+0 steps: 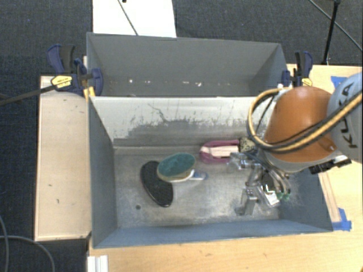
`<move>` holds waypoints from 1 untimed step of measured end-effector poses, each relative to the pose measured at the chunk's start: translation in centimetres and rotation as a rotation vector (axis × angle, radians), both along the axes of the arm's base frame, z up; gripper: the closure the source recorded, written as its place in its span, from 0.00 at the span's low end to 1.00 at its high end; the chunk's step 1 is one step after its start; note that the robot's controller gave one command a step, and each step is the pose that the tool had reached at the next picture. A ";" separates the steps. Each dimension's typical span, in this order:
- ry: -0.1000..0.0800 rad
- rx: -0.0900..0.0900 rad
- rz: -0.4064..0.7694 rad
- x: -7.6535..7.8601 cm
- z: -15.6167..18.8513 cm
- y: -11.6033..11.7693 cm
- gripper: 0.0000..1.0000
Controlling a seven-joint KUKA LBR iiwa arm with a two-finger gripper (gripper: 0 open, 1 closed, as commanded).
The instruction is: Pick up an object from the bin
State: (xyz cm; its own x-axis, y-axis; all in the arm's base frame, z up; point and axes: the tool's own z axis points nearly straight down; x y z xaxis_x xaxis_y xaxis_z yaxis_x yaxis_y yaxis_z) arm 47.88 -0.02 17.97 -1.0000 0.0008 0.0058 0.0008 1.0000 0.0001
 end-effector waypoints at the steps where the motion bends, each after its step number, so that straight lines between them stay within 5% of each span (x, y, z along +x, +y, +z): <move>1: -0.009 -0.001 -0.045 6.0 -7.4 -11.1 0.00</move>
Offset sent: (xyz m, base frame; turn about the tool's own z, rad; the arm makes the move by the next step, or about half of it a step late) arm 0.0589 -0.1068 -0.0713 0.0383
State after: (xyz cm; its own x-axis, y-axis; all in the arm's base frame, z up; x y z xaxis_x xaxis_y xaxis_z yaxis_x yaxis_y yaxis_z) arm 53.83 -11.11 10.61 -0.9990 0.0455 -0.0031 0.0455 0.9990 -0.0006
